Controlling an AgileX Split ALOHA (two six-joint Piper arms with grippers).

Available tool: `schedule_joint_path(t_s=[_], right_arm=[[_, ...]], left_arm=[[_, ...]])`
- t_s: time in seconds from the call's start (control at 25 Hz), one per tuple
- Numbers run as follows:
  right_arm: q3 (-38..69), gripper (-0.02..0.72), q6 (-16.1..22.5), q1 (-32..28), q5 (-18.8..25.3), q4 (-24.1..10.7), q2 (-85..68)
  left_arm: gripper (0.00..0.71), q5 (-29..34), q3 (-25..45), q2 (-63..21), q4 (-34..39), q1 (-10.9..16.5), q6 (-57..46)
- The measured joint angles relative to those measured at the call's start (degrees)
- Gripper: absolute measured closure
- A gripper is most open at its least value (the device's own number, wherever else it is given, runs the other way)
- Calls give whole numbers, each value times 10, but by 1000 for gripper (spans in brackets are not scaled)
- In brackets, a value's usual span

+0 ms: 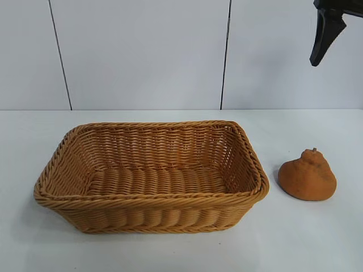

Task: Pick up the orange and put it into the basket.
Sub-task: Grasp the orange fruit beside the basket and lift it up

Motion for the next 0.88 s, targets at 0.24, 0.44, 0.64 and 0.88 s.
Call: schedule_joint_path(t_s=[0.24,0.44,0.64,0.88], right_arm=[[32,52,-10,0,-28,24,74],[52,52,-18,0,-62,48,166],[54,123,-23,0,-91,50,230],[47,577,-25,0,-84,37,228]], left_arm=[[95,-1,0,0,0,0,0],[95,-1,0,0,0,0,0],[95,-1,0,0,0,0,0],[95,-1,0,0,0,0,0]])
